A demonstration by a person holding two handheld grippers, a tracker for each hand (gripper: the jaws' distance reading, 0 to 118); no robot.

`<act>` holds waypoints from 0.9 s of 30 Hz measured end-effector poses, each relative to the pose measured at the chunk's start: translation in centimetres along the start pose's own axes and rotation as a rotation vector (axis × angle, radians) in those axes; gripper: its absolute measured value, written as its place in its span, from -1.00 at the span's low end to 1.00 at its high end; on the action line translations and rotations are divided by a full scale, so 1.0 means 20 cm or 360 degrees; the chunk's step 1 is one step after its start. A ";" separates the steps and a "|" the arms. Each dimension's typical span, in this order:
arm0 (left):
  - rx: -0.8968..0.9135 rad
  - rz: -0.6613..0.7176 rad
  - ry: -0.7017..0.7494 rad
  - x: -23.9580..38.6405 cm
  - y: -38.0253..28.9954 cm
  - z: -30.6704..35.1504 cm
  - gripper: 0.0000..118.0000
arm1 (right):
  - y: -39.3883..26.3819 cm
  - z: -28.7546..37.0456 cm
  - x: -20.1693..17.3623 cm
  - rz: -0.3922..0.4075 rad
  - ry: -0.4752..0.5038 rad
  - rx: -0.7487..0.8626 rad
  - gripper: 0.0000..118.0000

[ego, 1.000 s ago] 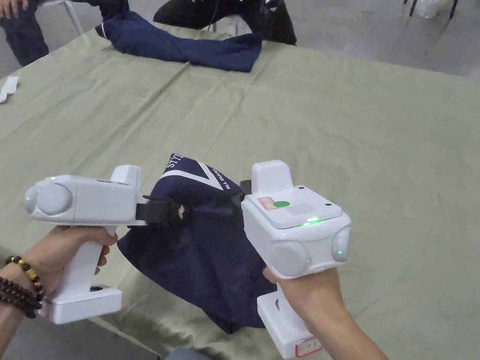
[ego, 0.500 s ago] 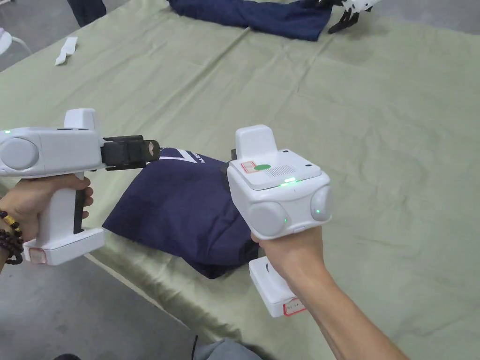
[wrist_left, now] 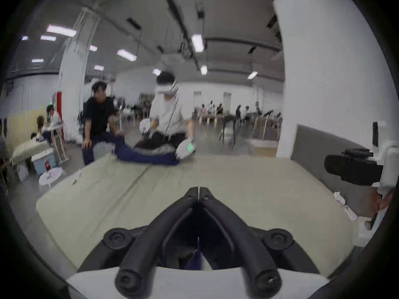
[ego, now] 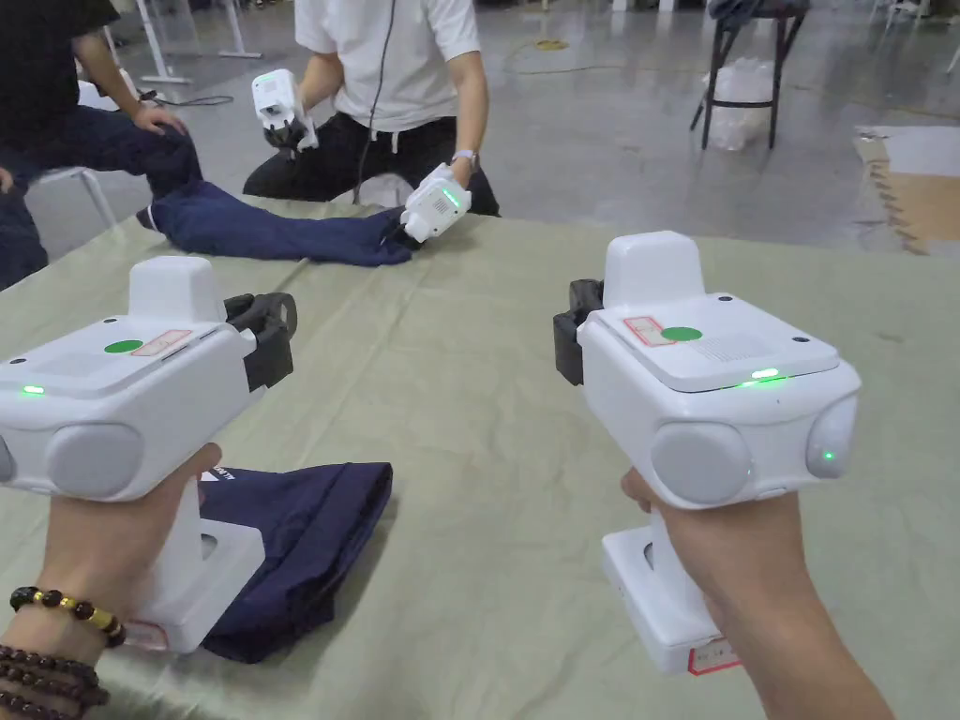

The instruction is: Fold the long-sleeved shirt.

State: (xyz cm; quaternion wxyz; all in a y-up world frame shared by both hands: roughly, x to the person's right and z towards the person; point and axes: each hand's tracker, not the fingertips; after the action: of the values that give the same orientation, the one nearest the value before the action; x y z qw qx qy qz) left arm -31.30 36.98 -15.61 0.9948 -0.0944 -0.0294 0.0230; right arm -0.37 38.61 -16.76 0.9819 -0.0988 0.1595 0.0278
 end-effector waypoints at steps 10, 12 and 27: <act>0.0392 -0.0087 -0.0052 0.90 -0.16 0.03 -0.93 | -0.20 0.65 0.69 -0.0105 -0.0551 0.0269 -1.00; 0.0364 -0.0118 -0.0056 1.00 -0.26 0.05 -0.93 | -0.31 0.71 0.75 -0.0073 -0.0603 0.0240 -1.00; 0.0179 -0.0148 0.0003 1.01 -0.63 0.17 -0.93 | -0.71 0.83 0.76 -0.0004 -0.0733 0.0221 -1.00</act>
State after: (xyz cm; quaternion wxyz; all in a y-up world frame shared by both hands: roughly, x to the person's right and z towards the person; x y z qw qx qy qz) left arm -10.88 26.29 -8.90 0.9986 -0.0367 -0.0314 -0.0216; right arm 20.34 28.33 -3.57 0.9968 -0.0223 -0.0671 0.0372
